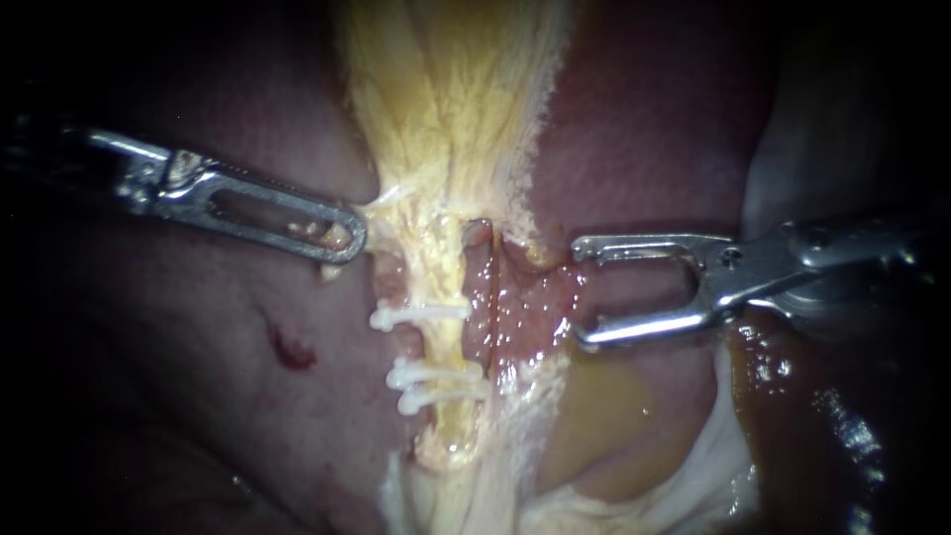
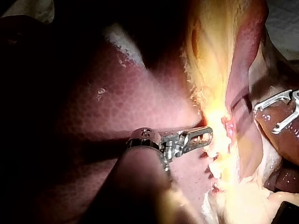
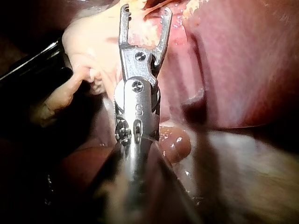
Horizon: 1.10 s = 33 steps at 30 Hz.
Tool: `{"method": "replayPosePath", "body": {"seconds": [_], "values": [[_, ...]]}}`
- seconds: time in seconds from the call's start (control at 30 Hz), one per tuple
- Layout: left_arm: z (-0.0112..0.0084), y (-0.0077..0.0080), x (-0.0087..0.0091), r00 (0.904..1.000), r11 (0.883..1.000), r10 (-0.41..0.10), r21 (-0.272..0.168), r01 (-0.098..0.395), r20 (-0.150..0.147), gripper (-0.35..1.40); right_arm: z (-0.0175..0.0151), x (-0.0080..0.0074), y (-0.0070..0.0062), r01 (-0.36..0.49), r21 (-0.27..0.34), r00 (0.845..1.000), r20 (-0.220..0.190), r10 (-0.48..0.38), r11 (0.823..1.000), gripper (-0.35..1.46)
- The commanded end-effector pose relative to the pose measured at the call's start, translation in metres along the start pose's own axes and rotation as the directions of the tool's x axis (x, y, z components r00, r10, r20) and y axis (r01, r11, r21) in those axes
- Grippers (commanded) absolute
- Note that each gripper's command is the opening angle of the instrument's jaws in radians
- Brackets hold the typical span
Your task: Going back third clip left tube
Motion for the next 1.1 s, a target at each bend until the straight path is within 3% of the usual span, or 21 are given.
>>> {"method": "replayPosePath", "body": {"seconds": [0.03, 0.2, 0.6, 0.83, 1.1], "values": [[0.0, 0.0, 0.0, 1.0, 1.0, -0.001, -0.001, 0.001, 0.0, -0.35, -0.0002, 0.0001, -0.0001, 0.004, 0.002, 1.0, 0.0, -0.004, 1.0, 0.5], [0.0012, -0.0002, 0.0, 1.0, 1.0, -0.002, -0.008, 0.002, 0.007, -0.35, -0.0002, 0.0001, -0.0002, 0.01, 0.002, 1.0, 0.0, -0.01, 1.0, 0.5], [0.0085, 0.0003, 0.0004, 0.9995, 1.0, 0.005, -0.014, -0.005, -0.032, -0.35, -0.0001, 0.0, -0.0003, 0.028, 0.002, 1.0, 0.001, -0.028, 1.0, 0.5], [0.0088, 0.0019, 0.0, 0.9992, 1.0, 0.011, -0.01, -0.012, -0.039, -0.35, -0.0001, 0.0001, -0.0004, 0.029, 0.003, 1.0, 0.001, -0.029, 1.0, 0.5], [0.0087, 0.0019, 0.0, 0.9992, 1.0, 0.012, -0.009, -0.012, -0.039, -0.35, 0.0, 0.0001, -0.0004, 0.034, -0.001, 0.999, 0.002, -0.034, 0.999, 0.5]]}}
